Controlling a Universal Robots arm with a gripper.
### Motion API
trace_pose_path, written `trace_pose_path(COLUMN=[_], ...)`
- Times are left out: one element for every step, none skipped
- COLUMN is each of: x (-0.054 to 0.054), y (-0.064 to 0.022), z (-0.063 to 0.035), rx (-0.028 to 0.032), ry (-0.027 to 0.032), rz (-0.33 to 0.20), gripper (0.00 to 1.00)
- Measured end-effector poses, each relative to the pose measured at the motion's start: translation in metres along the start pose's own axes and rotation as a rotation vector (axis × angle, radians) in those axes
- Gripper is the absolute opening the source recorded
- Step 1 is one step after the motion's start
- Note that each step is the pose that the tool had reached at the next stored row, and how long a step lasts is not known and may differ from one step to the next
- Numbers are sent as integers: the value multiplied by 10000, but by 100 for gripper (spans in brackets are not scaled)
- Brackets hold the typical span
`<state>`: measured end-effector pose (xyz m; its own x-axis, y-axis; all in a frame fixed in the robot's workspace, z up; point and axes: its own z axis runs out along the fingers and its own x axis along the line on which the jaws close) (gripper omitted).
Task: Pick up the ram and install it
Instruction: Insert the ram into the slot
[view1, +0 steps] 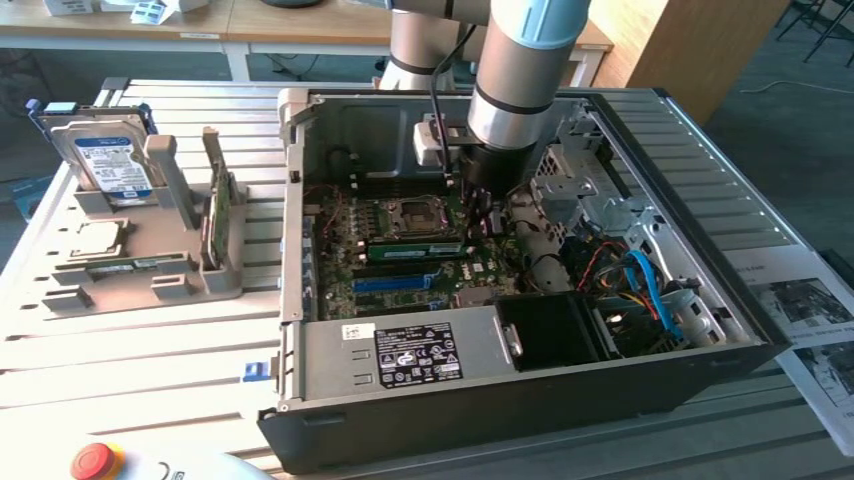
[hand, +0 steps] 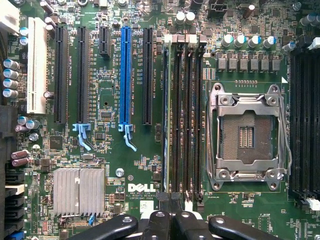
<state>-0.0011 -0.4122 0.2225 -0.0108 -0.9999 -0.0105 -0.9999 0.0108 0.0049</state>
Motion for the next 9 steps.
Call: trace_pose_path(x=[0,0,-1,-1,-1,0,-1,-1,0], y=[0,0,0,0,0,0,0,0,0], z=[0,0,-2,-6,-13,-23,-33,-45,-55], rx=[0,1,2,1,2,1,1,1,1], ry=[0,-2,-5,-7,-7,-2,-2,-2,-1], rz=[0,1,1,1,1,1,2,2,1], gripper=[11,11,11,11,11,11,11,11,11])
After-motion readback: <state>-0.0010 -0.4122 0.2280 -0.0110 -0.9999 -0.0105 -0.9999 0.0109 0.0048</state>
